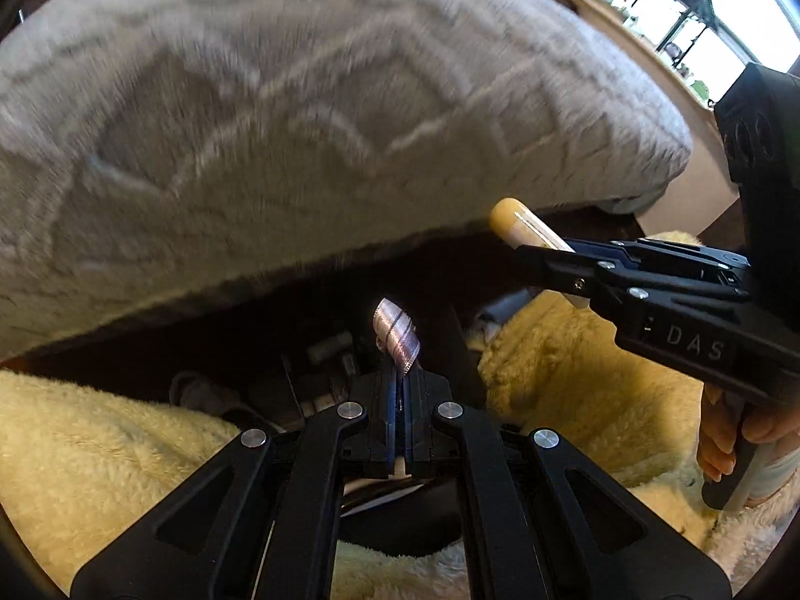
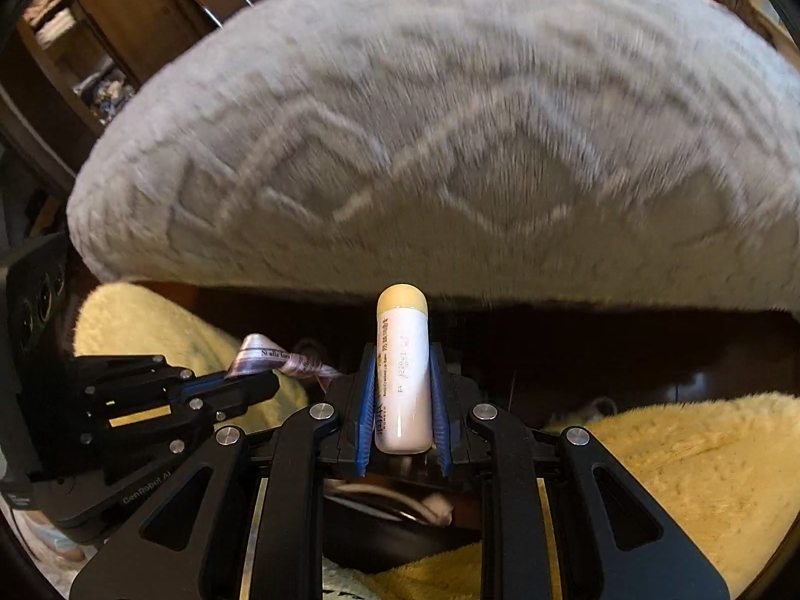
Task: Collect trash
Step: 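Carry ribbon and tube down to the bin and open both tools, then grasp the black thread spool with left tool while right tool grasps the white cloth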
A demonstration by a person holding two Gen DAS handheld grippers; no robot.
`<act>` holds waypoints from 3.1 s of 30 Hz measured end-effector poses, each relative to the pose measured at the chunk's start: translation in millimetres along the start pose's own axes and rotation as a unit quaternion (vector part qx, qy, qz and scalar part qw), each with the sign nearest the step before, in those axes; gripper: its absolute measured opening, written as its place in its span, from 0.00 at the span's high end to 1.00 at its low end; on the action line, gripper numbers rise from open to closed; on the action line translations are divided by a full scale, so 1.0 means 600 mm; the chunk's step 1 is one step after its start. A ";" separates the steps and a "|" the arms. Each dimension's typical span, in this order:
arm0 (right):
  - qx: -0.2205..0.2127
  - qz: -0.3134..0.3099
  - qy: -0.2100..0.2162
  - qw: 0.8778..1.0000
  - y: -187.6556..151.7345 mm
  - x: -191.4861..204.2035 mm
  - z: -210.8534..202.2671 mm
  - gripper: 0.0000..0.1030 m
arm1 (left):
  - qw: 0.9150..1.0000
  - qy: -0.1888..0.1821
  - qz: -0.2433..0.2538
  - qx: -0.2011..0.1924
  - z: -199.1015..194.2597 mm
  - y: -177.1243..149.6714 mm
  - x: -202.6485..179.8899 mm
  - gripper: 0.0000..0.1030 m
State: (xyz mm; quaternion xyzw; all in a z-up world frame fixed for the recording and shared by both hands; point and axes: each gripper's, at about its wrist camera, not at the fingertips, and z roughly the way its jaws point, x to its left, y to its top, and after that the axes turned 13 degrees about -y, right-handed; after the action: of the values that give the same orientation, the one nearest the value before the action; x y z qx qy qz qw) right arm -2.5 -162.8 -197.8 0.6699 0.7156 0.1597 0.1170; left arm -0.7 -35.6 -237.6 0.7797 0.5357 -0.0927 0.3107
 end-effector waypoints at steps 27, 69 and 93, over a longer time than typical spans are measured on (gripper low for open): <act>0.059 0.038 -0.028 0.997 0.012 -0.053 0.067 0.51 | 0.996 0.044 -0.049 0.058 0.074 0.008 0.057 0.50; -0.189 0.055 -0.071 0.978 0.492 -0.047 -0.039 0.07 | 0.975 0.156 0.024 -0.156 -0.149 0.434 0.102 0.13; -0.146 0.040 -0.026 0.988 0.663 -0.014 0.103 0.75 | 0.975 0.162 0.035 -0.149 -0.075 0.596 0.163 0.13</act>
State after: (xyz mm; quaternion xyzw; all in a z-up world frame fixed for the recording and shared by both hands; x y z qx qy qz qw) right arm 387.9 -146.3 -101.9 0.6775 0.6541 0.2498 0.2251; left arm 349.9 -16.5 -111.0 0.7474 0.5590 0.1265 0.3359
